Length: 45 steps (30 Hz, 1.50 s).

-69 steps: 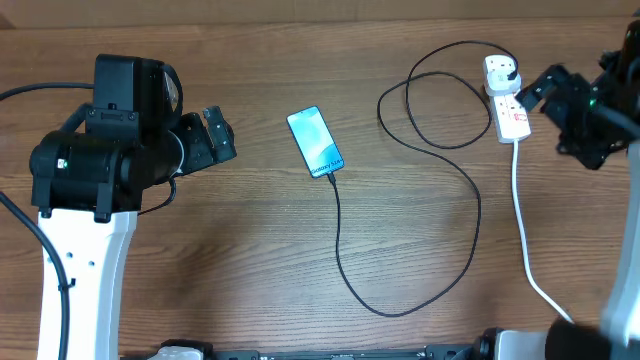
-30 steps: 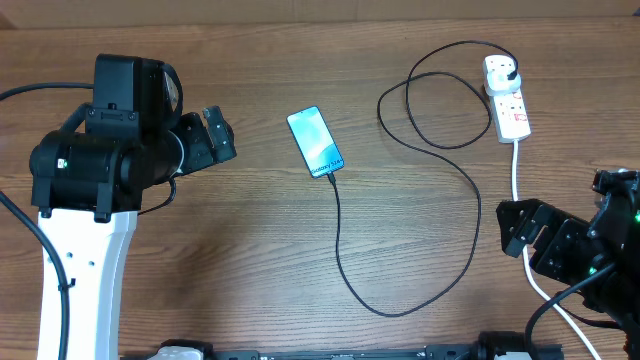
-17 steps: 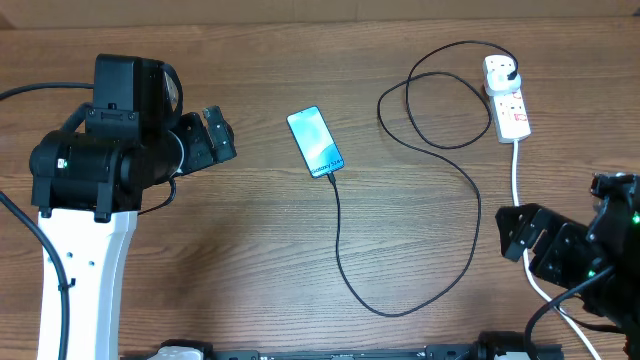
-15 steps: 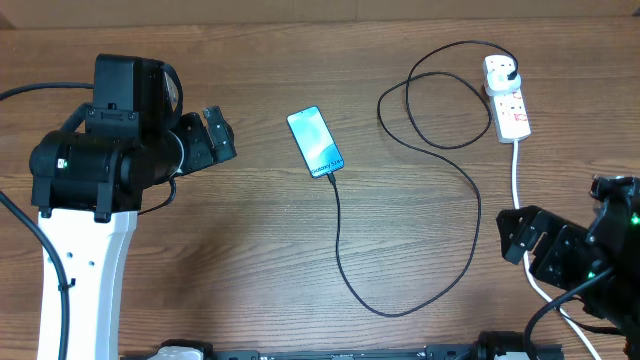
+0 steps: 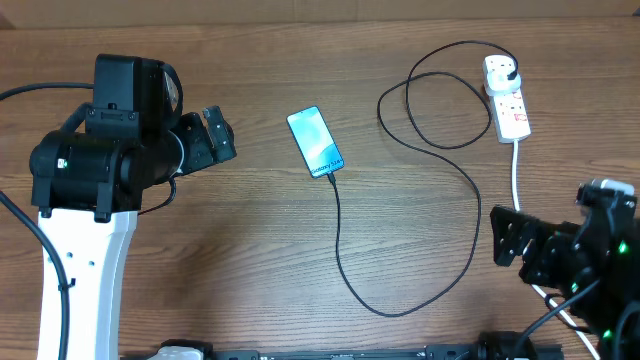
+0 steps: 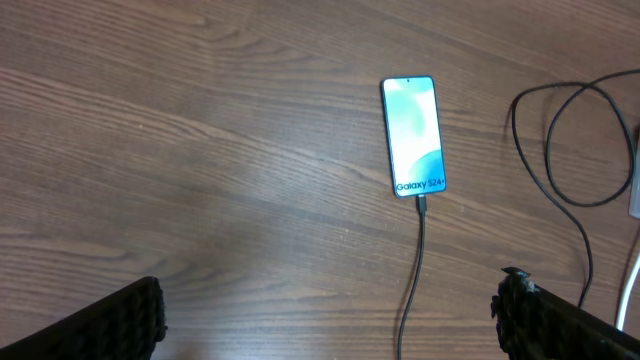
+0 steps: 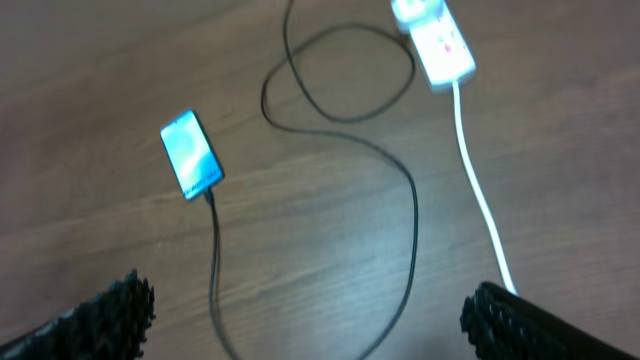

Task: Plug charger to phone and switch on socket

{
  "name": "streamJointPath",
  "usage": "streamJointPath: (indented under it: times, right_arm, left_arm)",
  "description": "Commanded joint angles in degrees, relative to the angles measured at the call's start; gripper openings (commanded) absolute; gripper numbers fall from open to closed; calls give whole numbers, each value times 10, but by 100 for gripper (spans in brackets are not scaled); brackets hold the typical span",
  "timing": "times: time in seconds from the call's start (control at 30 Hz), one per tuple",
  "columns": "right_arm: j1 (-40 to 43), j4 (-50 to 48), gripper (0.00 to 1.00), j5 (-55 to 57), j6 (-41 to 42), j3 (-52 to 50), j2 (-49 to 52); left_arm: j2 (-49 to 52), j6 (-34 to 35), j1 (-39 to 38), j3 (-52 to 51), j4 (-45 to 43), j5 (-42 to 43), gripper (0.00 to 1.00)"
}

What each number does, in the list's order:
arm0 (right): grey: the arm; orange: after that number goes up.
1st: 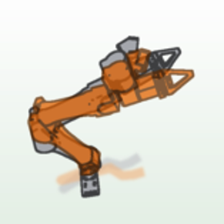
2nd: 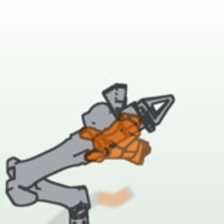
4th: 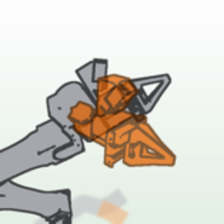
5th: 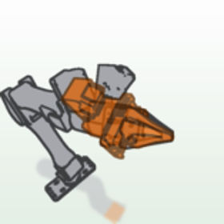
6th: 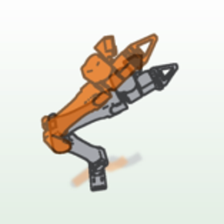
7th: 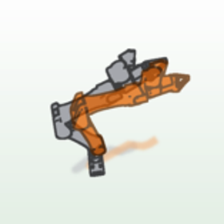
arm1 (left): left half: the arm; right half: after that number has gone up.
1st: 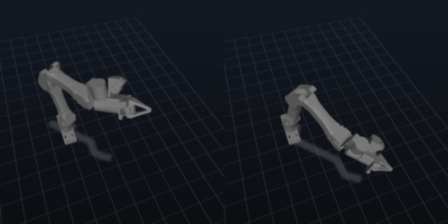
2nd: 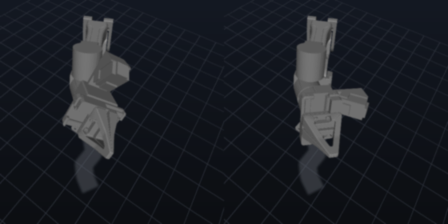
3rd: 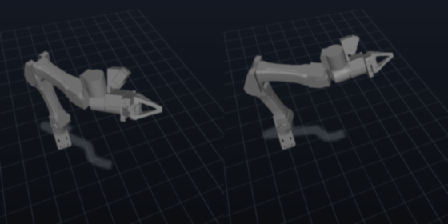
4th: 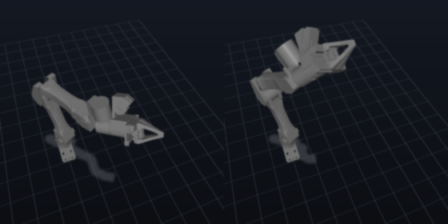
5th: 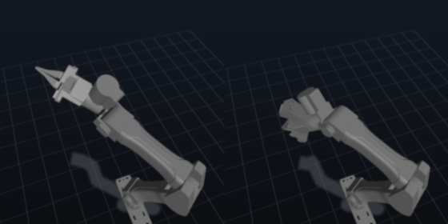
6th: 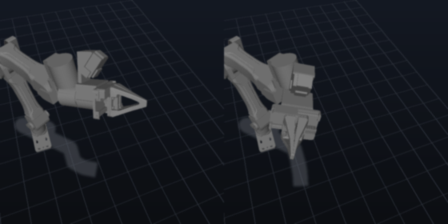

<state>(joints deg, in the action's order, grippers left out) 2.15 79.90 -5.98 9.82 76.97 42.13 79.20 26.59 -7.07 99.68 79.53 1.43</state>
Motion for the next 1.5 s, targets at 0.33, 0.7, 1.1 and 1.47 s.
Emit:
streamJointPath:
  times: [0.33, 0.7, 1.1, 1.47]
  right_arm:
    - [-59, -240, 100, -42, -108, -308, -213]
    - [-77, -419, 100, -48, -146, -478, -295]
    - [-77, -646, 100, -83, -146, -664, -409]
    - [-77, -695, 100, -52, -154, -695, -420]
  left_arm:
    - [2, -9, 3, -1, 0, -4, 100]
    - [2, -9, 3, -1, 0, -4, 99]
    - [2, -9, 3, -1, 0, -4, 100]
    - [2, -9, 3, -1, 0, -4, 100]
